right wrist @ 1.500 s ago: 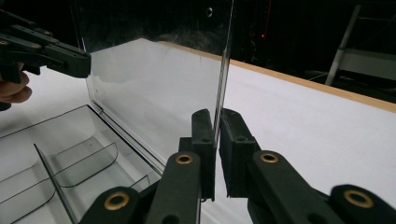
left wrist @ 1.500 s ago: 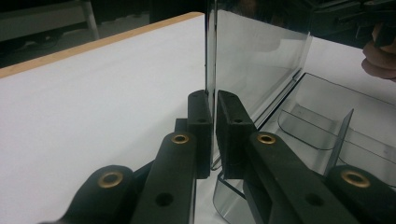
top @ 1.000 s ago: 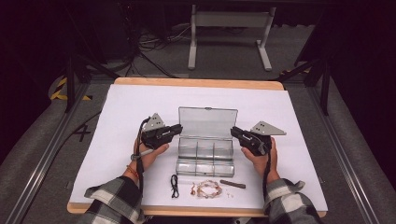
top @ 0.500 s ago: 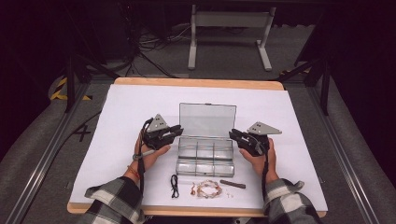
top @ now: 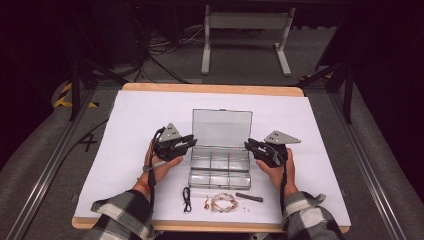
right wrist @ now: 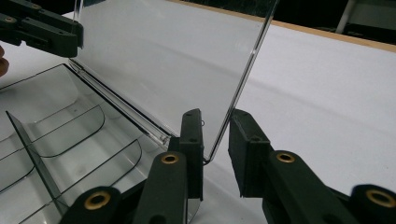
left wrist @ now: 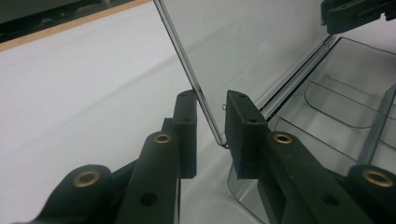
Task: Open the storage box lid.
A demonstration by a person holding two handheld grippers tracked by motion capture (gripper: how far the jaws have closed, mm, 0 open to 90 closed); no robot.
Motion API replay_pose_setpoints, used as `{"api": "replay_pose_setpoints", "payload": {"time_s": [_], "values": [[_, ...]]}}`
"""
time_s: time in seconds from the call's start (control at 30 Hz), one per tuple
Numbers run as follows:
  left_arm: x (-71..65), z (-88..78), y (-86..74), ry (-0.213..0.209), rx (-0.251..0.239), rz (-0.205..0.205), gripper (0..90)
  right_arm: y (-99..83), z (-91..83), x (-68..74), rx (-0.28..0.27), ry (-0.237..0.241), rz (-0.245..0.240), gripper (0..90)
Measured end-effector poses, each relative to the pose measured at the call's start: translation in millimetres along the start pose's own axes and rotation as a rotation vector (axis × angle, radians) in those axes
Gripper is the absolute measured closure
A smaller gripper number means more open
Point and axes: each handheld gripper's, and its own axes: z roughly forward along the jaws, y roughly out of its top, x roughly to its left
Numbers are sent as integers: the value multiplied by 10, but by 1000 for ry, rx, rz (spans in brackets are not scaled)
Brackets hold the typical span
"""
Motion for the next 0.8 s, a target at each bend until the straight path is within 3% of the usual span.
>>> {"api": "replay_pose_setpoints", "payload": {"time_s": [0.8], "values": [[7,21,-24,3,-2,-17,710,-6,12,-2,-1,-9,11,730]]}}
